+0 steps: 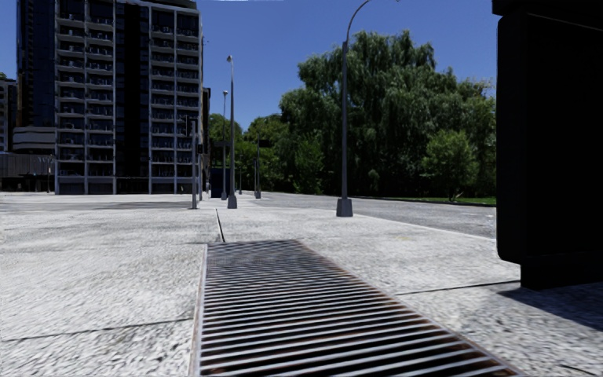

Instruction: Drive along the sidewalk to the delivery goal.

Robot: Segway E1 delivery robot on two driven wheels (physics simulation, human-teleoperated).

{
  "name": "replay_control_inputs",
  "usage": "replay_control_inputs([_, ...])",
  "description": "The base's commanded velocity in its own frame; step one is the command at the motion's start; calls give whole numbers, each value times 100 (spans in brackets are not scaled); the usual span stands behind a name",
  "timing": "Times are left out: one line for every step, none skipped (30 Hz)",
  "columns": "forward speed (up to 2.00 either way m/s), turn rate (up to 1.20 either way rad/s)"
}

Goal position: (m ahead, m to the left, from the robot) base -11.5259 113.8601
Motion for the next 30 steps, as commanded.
replay_control_inputs([200, 43])
replay_control_inputs([200, 43])
replay_control_inputs([200, 43])
replay_control_inputs([200, 43])
replay_control_inputs([200, 43])
replay_control_inputs([200, 43])
replay_control_inputs([200, 43])
replay_control_inputs([200, 43])
replay_control_inputs([200, 43])
replay_control_inputs([200, 43])
replay_control_inputs([200, 43])
replay_control_inputs([200, 43])
replay_control_inputs([200, 43])
replay_control_inputs([200, 43])
replay_control_inputs([200, 43])
replay_control_inputs([200, 43])
replay_control_inputs([200, 43])
replay_control_inputs([200, 43])
replay_control_inputs([200, 43])
replay_control_inputs([200, 43])
replay_control_inputs([200, 43])
replay_control_inputs([200, 43])
replay_control_inputs([200, 43])
replay_control_inputs([200, 43])
replay_control_inputs([200, 43])
replay_control_inputs([200, 43])
replay_control_inputs([200, 43])
replay_control_inputs([200, 43])
replay_control_inputs([200, 43])
replay_control_inputs([200, 43])
